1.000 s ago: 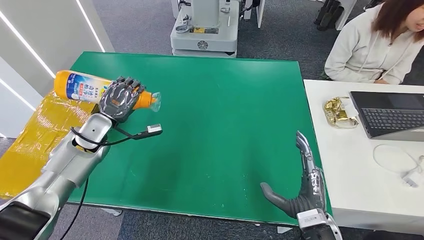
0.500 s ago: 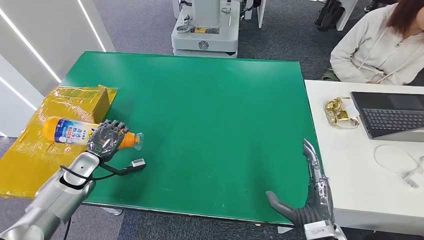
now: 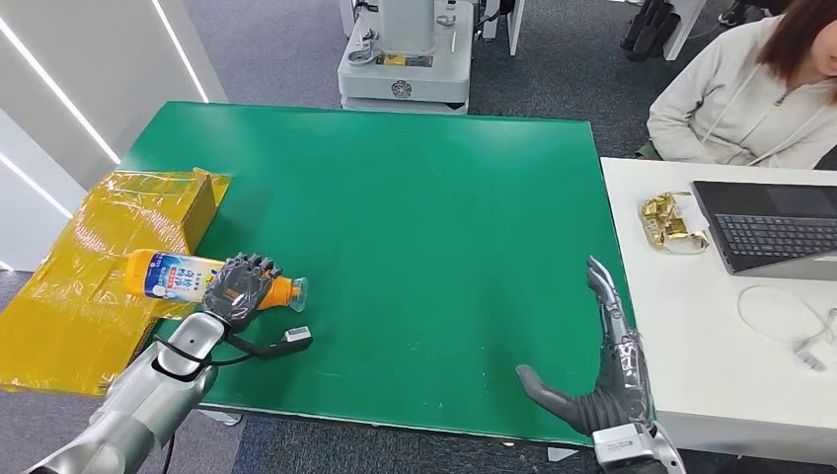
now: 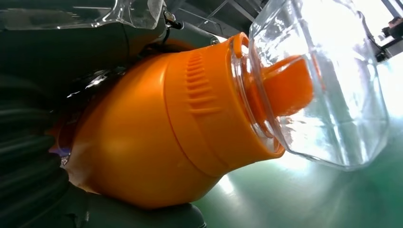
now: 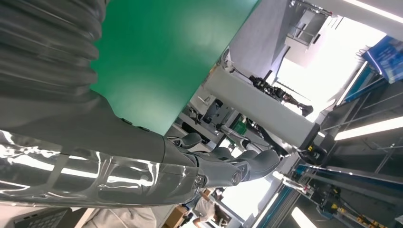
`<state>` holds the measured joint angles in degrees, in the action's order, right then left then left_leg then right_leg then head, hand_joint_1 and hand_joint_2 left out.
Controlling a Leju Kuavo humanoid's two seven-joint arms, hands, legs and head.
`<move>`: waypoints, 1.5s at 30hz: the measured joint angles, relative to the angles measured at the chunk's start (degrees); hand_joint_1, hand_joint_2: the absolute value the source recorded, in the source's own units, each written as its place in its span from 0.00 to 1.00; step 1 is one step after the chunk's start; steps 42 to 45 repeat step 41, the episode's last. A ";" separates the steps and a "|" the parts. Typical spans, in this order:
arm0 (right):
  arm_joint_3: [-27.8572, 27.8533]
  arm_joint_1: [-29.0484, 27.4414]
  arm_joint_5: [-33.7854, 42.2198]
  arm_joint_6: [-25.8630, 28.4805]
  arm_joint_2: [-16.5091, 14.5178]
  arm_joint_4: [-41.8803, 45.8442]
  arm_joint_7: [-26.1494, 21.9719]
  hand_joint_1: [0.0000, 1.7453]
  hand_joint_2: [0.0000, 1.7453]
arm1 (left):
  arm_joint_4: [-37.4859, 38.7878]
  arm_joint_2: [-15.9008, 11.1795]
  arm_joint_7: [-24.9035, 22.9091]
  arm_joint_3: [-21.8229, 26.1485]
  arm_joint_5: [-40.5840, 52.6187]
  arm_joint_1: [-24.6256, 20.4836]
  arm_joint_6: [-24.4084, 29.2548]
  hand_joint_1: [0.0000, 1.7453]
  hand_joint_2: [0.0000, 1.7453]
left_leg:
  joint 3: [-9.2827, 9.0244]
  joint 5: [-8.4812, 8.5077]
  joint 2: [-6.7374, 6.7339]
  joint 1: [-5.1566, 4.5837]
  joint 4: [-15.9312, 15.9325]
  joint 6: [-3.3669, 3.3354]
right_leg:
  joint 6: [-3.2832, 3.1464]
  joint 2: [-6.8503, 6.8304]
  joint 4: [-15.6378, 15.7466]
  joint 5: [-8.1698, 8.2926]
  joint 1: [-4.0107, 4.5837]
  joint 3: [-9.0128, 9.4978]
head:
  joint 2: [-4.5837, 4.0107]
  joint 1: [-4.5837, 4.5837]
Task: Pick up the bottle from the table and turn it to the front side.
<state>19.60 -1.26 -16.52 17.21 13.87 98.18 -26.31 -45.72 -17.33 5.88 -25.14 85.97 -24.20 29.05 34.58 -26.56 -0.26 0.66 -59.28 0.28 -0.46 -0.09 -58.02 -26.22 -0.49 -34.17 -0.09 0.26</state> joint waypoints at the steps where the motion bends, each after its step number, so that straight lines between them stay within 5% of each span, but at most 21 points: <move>1: 0.21 0.04 -0.09 0.03 0.01 -0.01 0.04 0.00 1.00 | 1.07 0.24 0.01 0.02 0.04 -0.55 0.62 0.91 1.00 | 0.00 0.00 0.00 0.00 0.00 0.00 | 0.00 0.00 0.00 0.00 0.00 0.00 | 0.00 0.00; 6: 1.03 0.15 -0.62 0.54 0.01 -0.02 0.35 0.00 1.00 | 6.89 1.17 -0.16 0.13 0.03 -3.64 1.98 0.93 1.00 | -0.01 0.00 0.00 0.01 0.00 0.00 | 0.00 0.00 -0.01 0.00 0.01 0.01 | 0.00 0.00; 13: 1.25 -0.29 -2.22 -0.17 -0.07 0.38 1.93 0.00 1.00 | 13.41 2.14 -3.62 1.68 -0.01 -7.20 0.18 0.84 1.00 | -0.05 0.01 0.00 0.00 0.01 0.00 | 0.00 0.00 -0.01 0.00 0.00 0.05 | 0.00 0.00; 14: 1.28 -0.41 -2.60 -0.44 -0.14 0.57 2.11 0.00 1.00 | 14.05 2.26 -4.01 1.97 0.02 -7.55 -0.04 0.73 1.00 | -0.06 0.01 0.00 0.00 0.01 0.00 | 0.00 0.00 -0.01 0.00 0.00 0.06 | 0.00 0.00; 17: 1.31 -0.69 -3.58 -1.26 -0.58 1.04 2.48 0.00 1.00 | 15.41 2.58 -5.00 2.52 0.16 -8.25 -0.27 0.10 1.00 | -0.09 0.00 -0.01 0.00 0.01 0.01 | -0.01 0.00 -0.02 0.00 0.00 0.07 | 0.00 0.00; 18: 1.31 -0.81 -4.03 -1.69 -0.85 1.20 2.57 0.00 1.00 | 15.71 2.70 -5.23 2.68 0.20 -8.37 -0.37 0.00 1.00 | -0.10 0.01 -0.01 0.00 0.02 0.01 | -0.01 0.00 -0.02 0.00 0.00 0.08 | 0.00 0.00; 27: 1.14 -1.97 -7.04 -4.23 -2.90 2.65 2.75 0.00 1.00 | 16.81 4.03 -4.39 3.76 0.38 -8.99 1.40 0.00 1.00 | -0.14 0.04 0.00 0.00 0.03 0.05 | -0.01 0.00 -0.04 0.00 0.00 0.11 | 0.00 0.00; 33: 1.08 -2.10 -4.38 -3.15 -2.39 2.38 2.45 0.00 1.00 | 16.88 6.11 2.84 6.55 -2.04 -8.49 5.03 0.00 1.00 | -0.13 0.04 0.06 -0.02 0.02 0.05 | -0.01 -0.07 -0.03 0.00 -0.02 0.14 | 0.00 -0.01; 41: 1.22 -2.35 0.46 -0.87 0.49 1.41 1.58 0.00 1.00 | 15.74 10.50 15.06 10.98 -16.64 -5.96 6.73 0.00 1.00 | -0.13 0.03 0.07 -0.03 -0.01 0.04 | 0.00 -0.08 0.01 0.00 -0.04 0.14 | 0.00 0.00; 45: 1.22 -2.35 0.46 -0.87 0.49 1.41 1.58 0.00 1.00 | 15.74 10.50 15.06 10.98 -16.64 -5.96 6.73 0.00 1.00 | -0.13 0.03 0.07 -0.03 -0.01 0.04 | 0.00 -0.08 0.01 0.00 -0.04 0.14 | 0.00 0.00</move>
